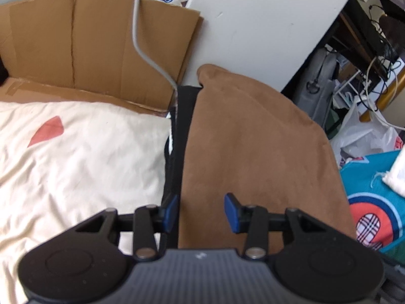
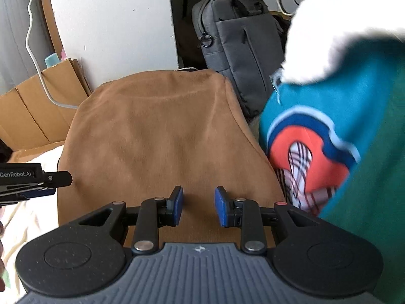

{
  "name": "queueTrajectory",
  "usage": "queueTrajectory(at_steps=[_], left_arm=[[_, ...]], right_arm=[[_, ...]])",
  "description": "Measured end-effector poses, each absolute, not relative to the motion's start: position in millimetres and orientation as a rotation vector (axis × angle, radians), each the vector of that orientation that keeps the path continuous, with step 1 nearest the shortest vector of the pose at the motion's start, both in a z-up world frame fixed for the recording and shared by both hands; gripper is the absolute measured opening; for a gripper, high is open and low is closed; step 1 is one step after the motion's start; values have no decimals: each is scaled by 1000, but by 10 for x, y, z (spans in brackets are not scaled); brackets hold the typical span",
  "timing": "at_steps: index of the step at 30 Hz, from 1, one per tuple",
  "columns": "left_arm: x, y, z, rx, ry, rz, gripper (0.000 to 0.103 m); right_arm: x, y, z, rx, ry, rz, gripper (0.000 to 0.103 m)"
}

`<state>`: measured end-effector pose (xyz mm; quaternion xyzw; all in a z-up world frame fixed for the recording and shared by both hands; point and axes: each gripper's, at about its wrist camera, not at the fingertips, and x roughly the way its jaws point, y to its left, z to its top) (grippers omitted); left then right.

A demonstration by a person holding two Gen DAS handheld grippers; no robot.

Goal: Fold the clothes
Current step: 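Press the placed shirt flat with both open tools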

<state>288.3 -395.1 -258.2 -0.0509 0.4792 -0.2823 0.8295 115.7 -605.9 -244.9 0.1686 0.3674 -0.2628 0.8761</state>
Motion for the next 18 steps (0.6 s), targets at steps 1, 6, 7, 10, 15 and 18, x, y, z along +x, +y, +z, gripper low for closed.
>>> queueTrajectory(at_steps=[1,6,7,10,15,18], left_arm=[[2883,-3930,-2580,-118,1013,-605,43],[2882,-3926,-2592,-99,996,-623,43],[2886,-3950,-2629,-87,997,-628,43],[2904,-3941,-2710,-88,1011,-618,43],[2908,-3912,-2792,-87,1034,-611,50],[2909,-3865,-2787,-79,1044,-600,51]], right_arm=[[1141,-6041,-2471,354,766,-544,31],[1167,-6045,-2521,343,761,-535,31],[1195,-6052,-2551,334,771,-531,31],[1242,-6070,-2619,332,789,-527,31],[1306,-6104,-2721,335,830,-528,31],[1336,-6128,-2711,339,855,-523,31]])
